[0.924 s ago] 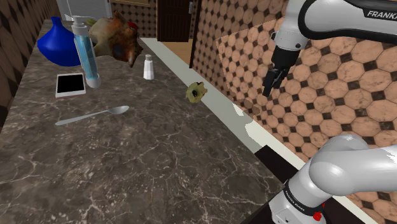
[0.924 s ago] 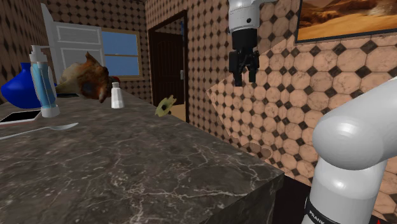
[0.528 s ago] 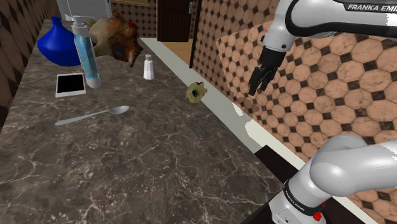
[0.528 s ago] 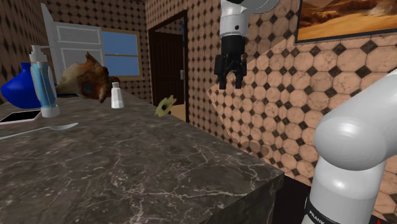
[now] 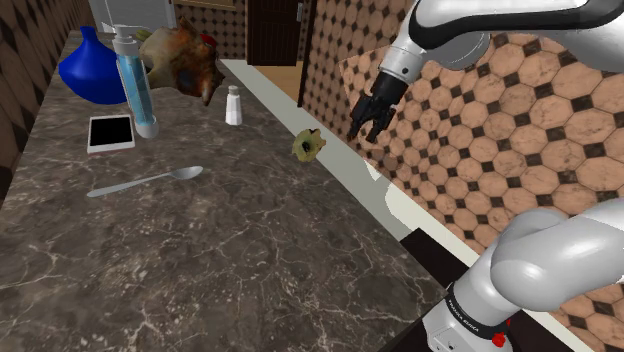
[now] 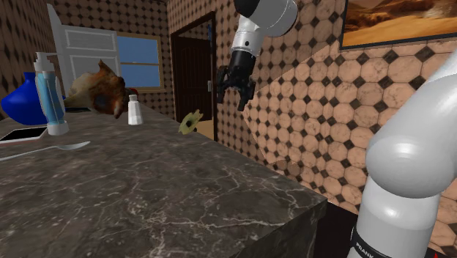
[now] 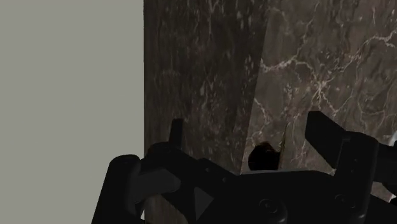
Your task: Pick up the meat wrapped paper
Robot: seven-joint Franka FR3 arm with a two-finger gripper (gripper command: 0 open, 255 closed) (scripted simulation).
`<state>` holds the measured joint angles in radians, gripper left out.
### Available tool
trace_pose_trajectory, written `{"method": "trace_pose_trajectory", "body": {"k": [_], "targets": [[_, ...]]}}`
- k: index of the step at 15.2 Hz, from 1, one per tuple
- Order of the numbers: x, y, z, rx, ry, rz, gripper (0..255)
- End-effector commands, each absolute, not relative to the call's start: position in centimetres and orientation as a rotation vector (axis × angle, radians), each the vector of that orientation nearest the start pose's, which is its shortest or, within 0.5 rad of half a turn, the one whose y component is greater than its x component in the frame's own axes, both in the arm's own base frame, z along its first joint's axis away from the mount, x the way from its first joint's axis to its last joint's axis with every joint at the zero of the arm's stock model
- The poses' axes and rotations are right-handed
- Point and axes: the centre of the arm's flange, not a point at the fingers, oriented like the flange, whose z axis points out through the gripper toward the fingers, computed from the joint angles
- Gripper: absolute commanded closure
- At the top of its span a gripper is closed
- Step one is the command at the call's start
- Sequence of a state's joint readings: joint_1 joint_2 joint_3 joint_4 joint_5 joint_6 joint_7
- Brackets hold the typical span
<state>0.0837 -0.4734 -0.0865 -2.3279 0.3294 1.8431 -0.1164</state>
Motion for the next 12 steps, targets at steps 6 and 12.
{"method": "trace_pose_trajectory", "body": {"k": [6, 12], "targets": [[47.8, 3.7, 49.8, -2.523, 0.038, -0.061, 0], [50.6, 4.4, 47.6, -2.415, 0.068, -0.081, 0]]}}
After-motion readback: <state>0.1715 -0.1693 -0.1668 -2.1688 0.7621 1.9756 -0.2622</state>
